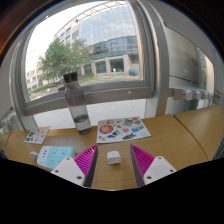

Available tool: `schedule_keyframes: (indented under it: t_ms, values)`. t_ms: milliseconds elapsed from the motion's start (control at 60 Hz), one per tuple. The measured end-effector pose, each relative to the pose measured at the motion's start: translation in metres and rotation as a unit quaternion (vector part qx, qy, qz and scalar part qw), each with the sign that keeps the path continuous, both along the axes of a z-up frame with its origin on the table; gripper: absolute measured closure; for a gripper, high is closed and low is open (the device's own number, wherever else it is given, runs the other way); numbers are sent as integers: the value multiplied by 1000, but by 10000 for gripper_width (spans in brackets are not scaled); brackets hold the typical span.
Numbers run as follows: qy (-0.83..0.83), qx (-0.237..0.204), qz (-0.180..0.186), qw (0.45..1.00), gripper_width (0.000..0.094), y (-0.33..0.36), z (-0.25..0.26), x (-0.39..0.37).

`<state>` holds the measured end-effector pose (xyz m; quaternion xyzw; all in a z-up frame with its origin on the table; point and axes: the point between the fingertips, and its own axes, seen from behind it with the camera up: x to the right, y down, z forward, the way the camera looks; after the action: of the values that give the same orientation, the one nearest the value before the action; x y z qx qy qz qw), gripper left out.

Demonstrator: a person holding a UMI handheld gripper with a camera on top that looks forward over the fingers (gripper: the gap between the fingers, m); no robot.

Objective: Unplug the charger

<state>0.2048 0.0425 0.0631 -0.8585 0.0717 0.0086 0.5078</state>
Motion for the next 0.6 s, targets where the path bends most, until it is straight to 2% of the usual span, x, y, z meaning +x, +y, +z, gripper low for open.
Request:
schedule_keyframes:
  t_ms: [117,250,383,600]
  values:
    - [-18,44,-11,999,177,-32,48,-26]
    - [-28,71,-5,997,151,-68,73,-77]
    - [-26,60,3,998,139,-104,63,-131]
    - [-27,35,42,998,120,-145,36,-208]
